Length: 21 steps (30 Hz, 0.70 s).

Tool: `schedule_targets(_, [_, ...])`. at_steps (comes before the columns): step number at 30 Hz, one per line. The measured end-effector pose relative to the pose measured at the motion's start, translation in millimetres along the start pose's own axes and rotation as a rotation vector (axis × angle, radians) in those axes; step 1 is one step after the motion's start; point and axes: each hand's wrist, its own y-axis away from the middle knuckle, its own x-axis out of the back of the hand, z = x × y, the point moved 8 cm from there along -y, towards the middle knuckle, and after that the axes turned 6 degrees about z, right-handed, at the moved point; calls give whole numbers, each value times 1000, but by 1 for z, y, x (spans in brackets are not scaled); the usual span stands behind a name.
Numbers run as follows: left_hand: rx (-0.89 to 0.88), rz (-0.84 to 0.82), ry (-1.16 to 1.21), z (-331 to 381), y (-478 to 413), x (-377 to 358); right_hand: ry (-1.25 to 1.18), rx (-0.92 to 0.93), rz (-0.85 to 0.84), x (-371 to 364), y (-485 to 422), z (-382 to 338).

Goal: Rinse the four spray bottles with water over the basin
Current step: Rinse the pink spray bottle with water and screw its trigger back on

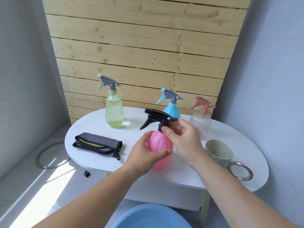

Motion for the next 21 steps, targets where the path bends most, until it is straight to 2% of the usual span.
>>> schedule_targets(6, [1,-81,32,3,7,-4,36,-11,-63,-8,0,-1])
schedule_targets(12, [-41,-35,-15,5,8,-2,31,6,10,-3,-2,3])
schedule_targets(17, [-61,21,-41,-2,5,-1,-136,-26,51,-5,-2,10])
schedule_targets(21, [-50,7,-43,-5,2,-2,-203,-45,15,-7,-4,11])
